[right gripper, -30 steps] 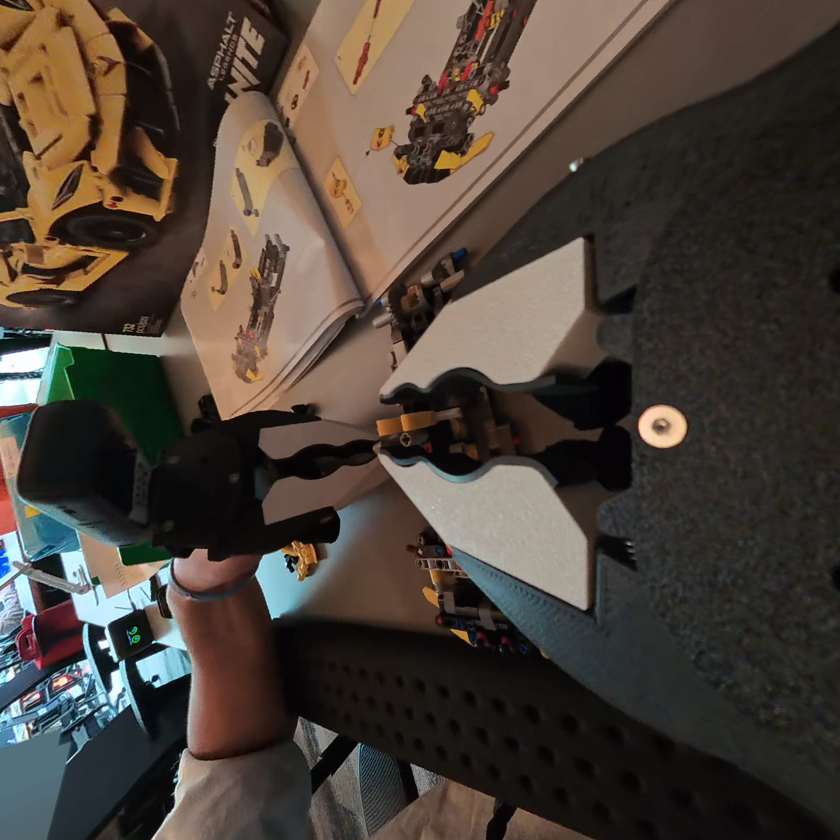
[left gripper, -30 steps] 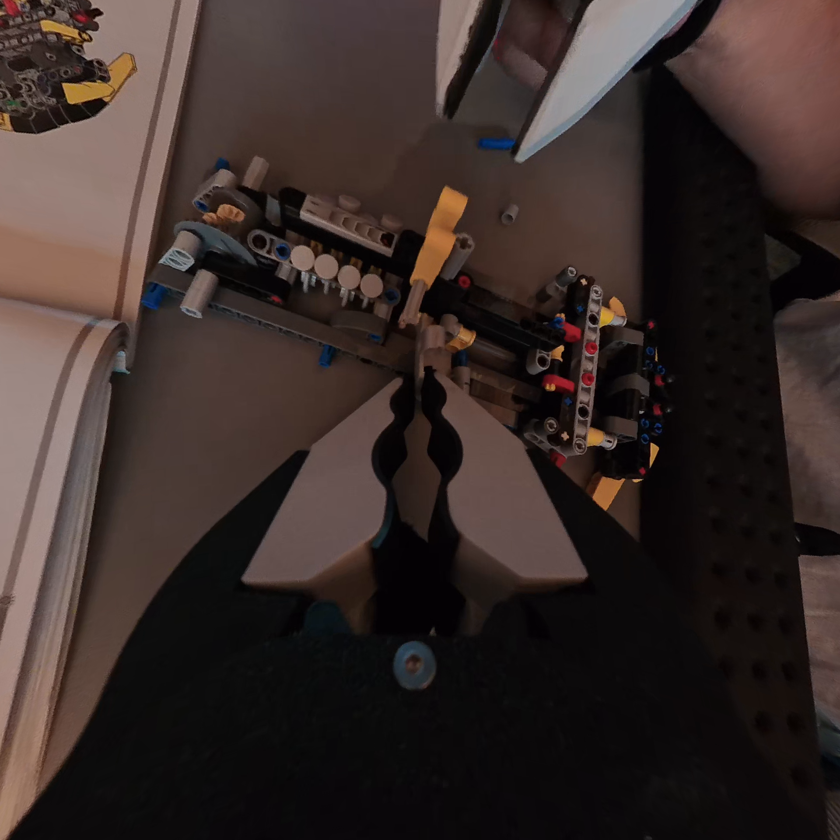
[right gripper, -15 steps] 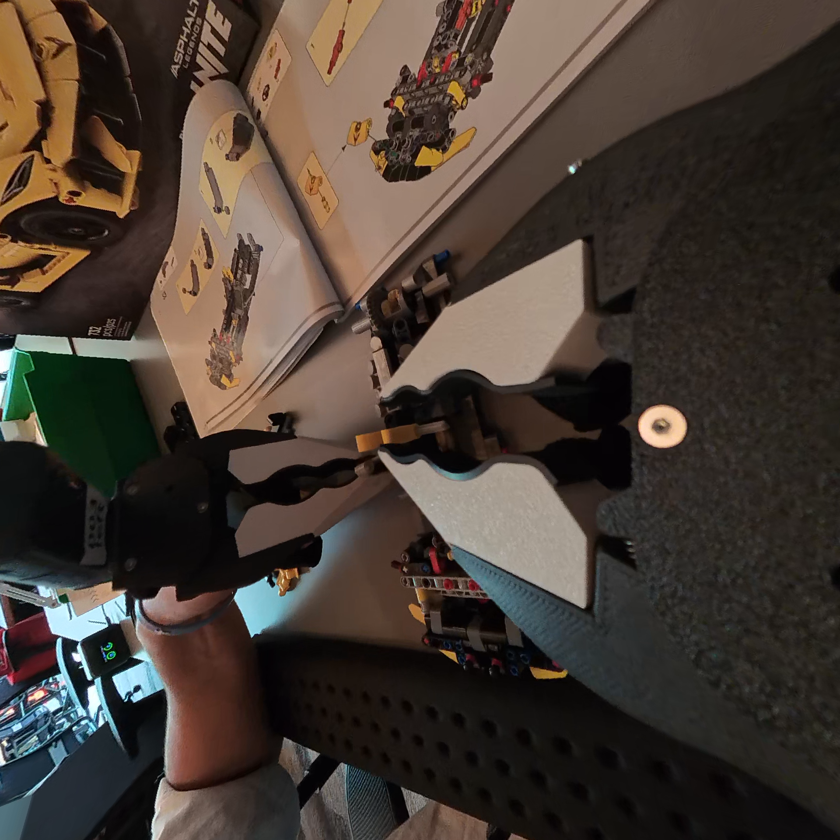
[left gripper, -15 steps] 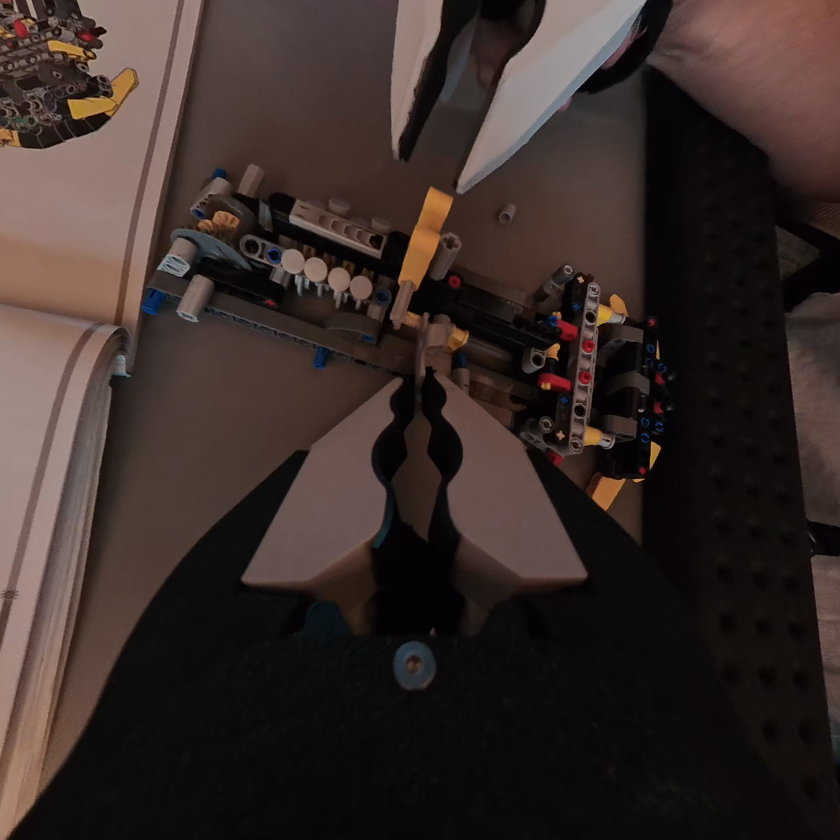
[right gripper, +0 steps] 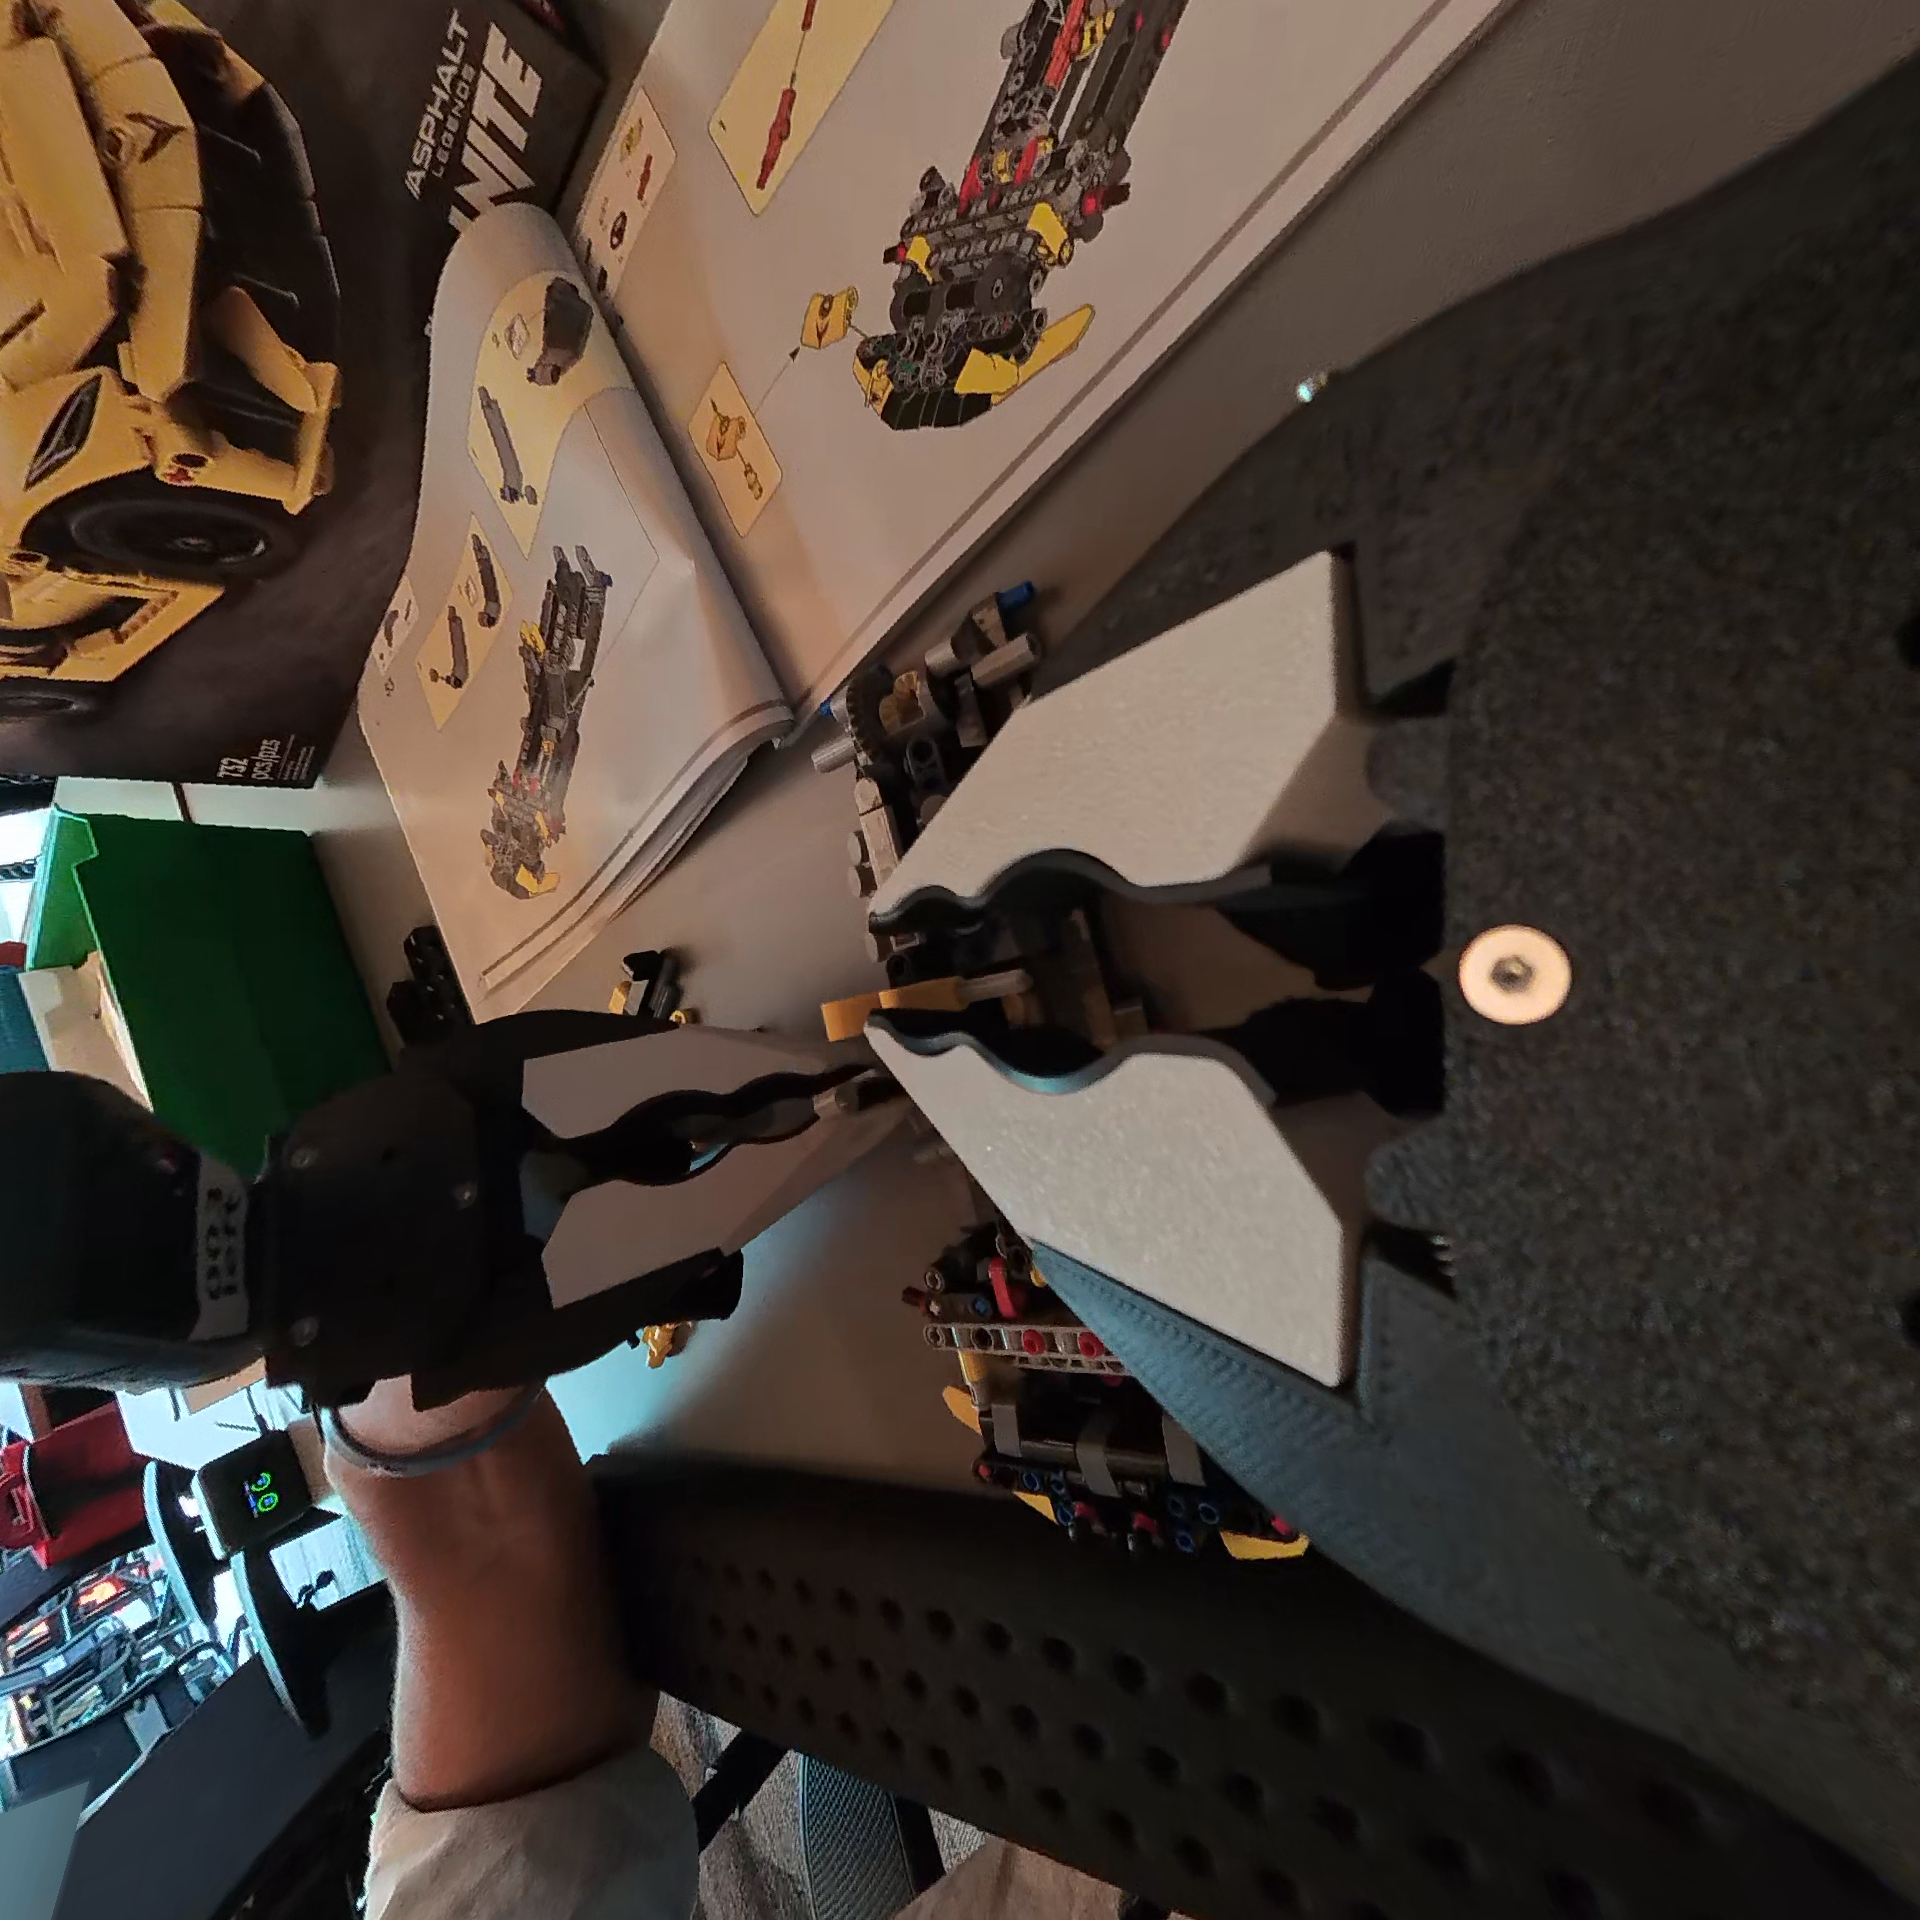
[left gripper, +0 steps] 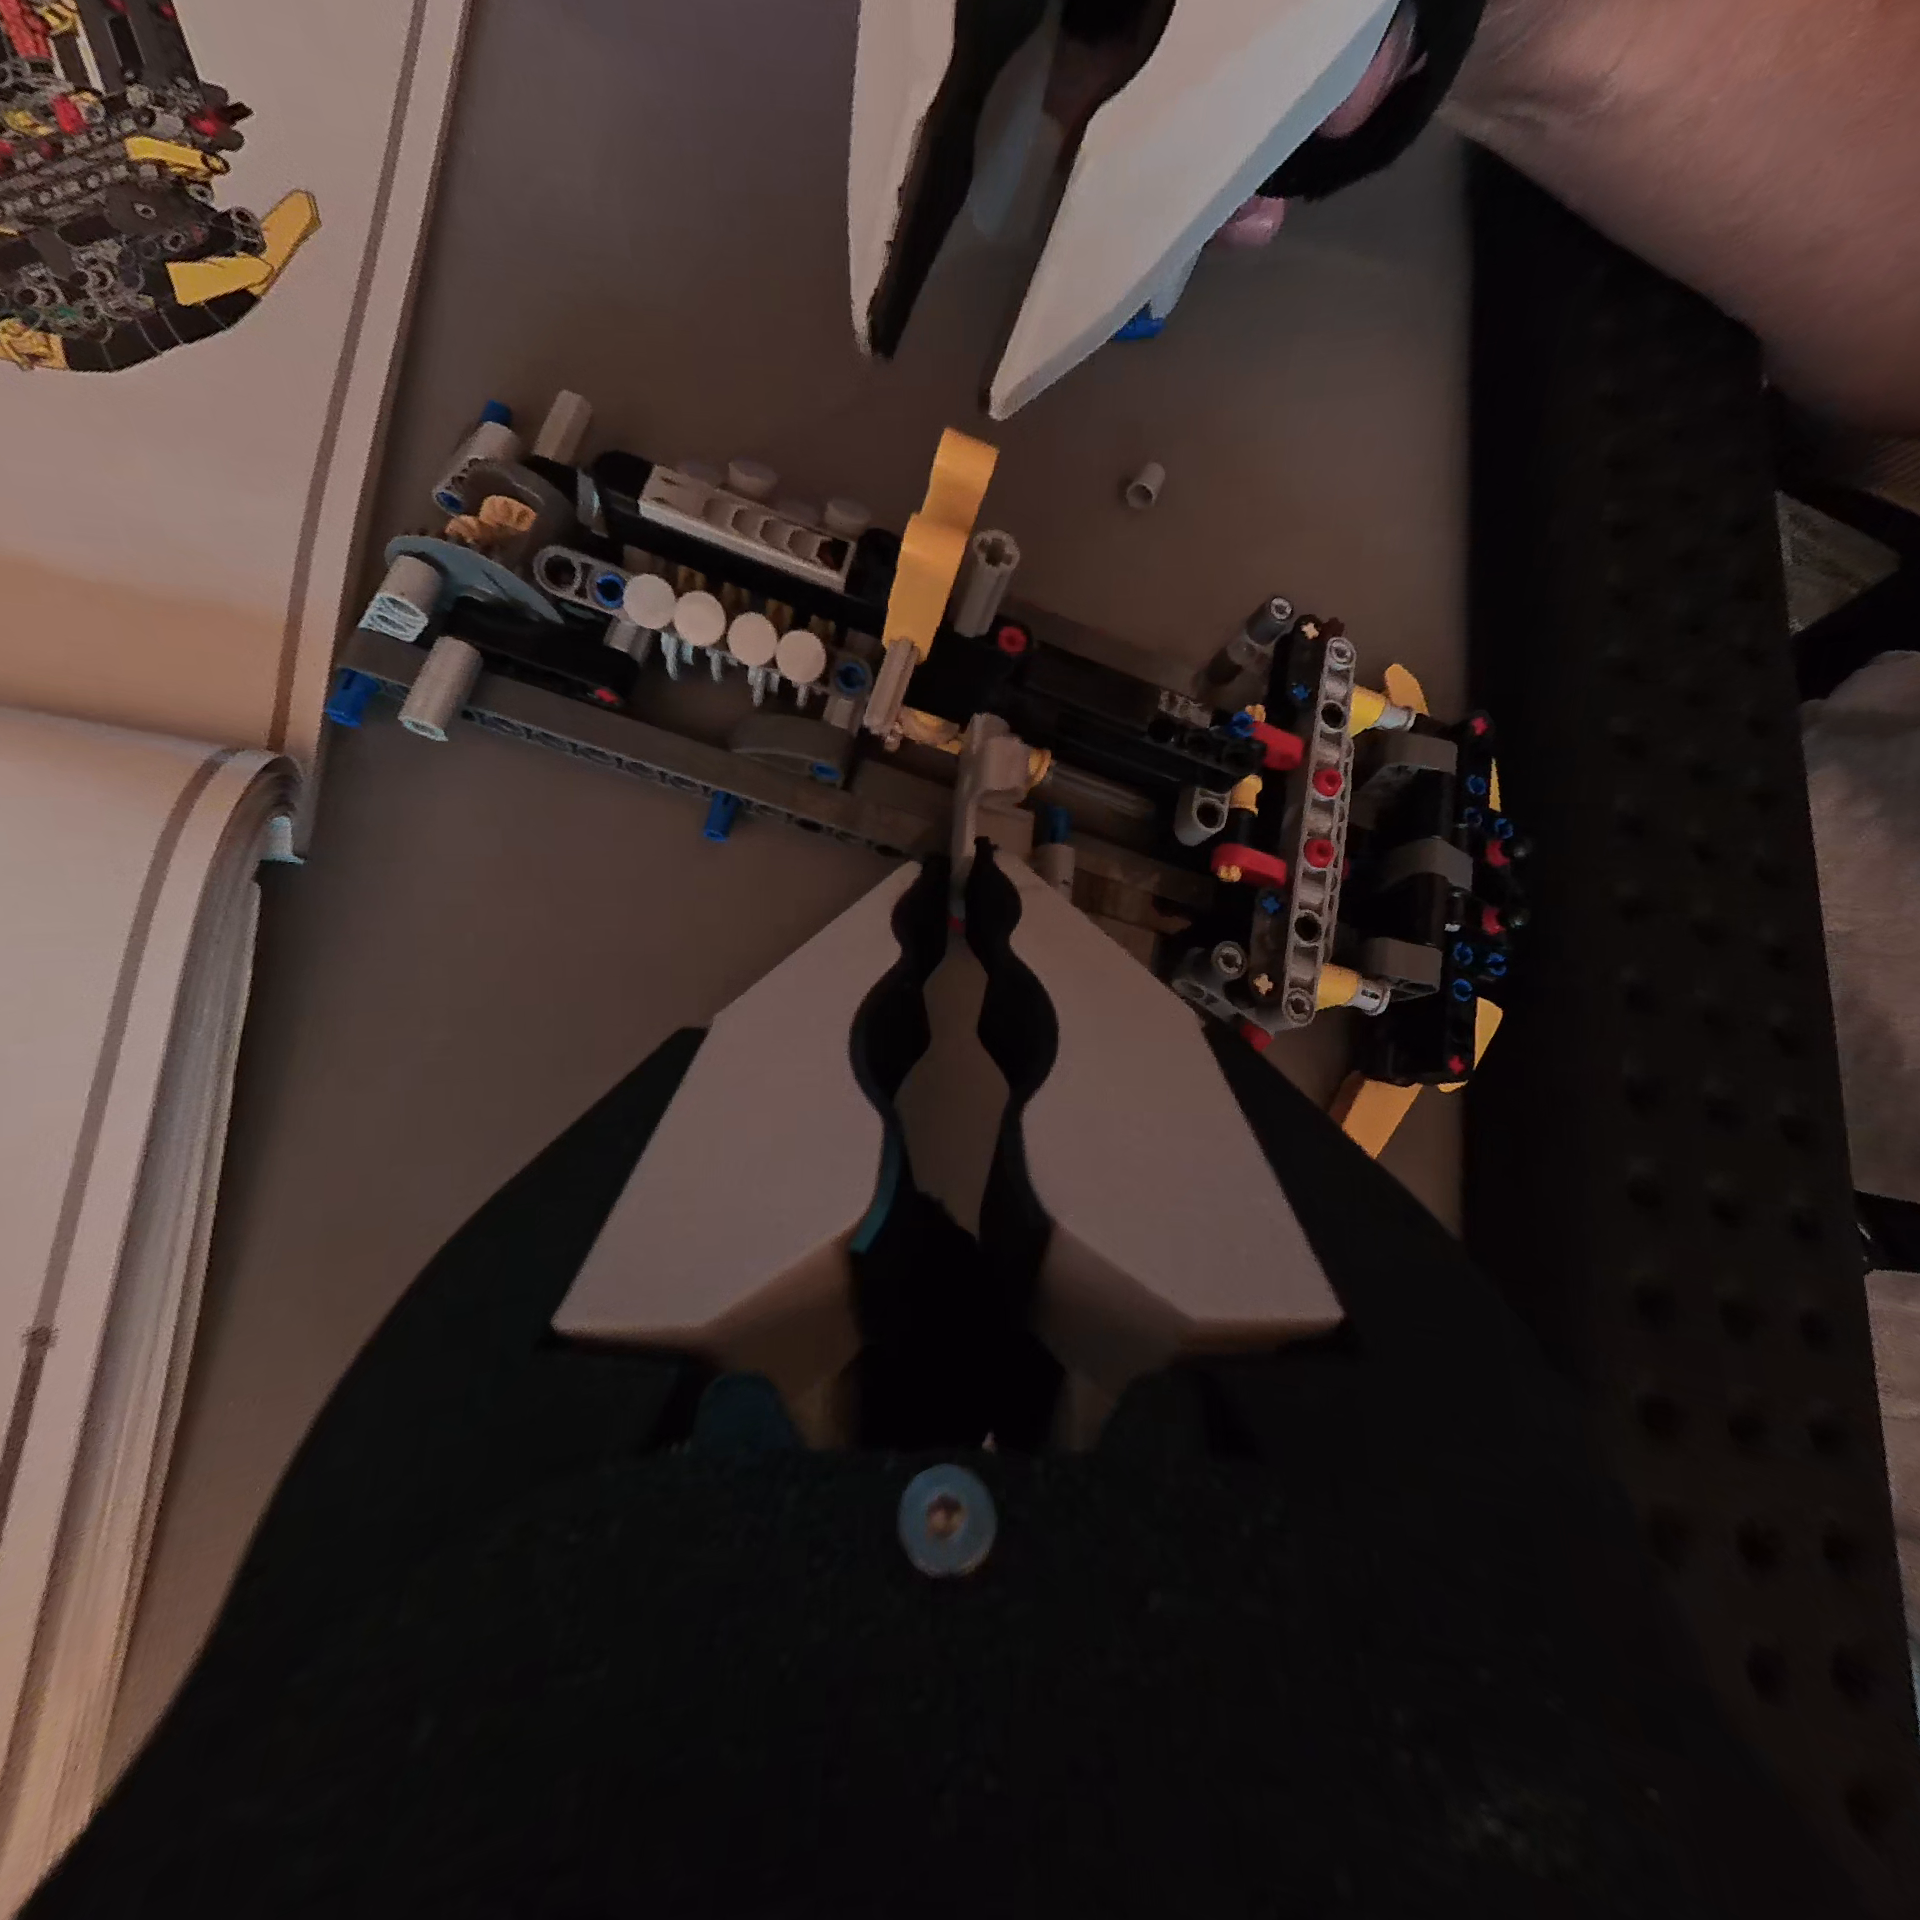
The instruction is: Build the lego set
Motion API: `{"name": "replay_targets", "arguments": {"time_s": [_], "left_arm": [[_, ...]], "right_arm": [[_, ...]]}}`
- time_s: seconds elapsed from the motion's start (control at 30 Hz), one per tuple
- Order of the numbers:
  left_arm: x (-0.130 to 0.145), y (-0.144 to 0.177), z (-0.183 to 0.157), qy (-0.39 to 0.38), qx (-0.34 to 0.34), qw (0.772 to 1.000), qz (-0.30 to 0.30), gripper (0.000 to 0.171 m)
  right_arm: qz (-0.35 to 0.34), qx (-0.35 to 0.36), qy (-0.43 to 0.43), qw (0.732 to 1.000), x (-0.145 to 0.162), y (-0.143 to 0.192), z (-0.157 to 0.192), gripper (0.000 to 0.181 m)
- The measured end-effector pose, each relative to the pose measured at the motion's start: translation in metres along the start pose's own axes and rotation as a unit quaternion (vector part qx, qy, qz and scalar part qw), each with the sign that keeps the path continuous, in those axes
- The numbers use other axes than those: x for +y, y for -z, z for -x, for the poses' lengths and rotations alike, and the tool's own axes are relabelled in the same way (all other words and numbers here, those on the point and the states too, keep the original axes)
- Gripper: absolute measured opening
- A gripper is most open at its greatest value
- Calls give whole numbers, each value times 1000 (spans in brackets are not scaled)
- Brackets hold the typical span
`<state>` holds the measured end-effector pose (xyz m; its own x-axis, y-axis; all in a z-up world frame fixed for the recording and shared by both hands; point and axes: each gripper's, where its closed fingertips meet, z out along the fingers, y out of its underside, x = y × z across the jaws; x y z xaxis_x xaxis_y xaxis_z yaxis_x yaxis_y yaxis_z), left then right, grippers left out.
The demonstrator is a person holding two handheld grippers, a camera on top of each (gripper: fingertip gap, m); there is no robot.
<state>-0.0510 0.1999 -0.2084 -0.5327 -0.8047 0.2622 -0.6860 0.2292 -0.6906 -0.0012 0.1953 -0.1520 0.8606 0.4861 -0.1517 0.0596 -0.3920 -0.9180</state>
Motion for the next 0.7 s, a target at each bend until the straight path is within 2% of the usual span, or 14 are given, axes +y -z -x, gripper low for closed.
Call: {"name": "replay_targets", "arguments": {"time_s": [0.03,0.7], "left_arm": [[0,0,0,0,0,1000,-1,0],[-1,2,0,13,12,1000,-8,0]], "right_arm": [[1,0,0,1000,0,0,0,13],[15,8,4,1000,6,1,-4,12]]}}
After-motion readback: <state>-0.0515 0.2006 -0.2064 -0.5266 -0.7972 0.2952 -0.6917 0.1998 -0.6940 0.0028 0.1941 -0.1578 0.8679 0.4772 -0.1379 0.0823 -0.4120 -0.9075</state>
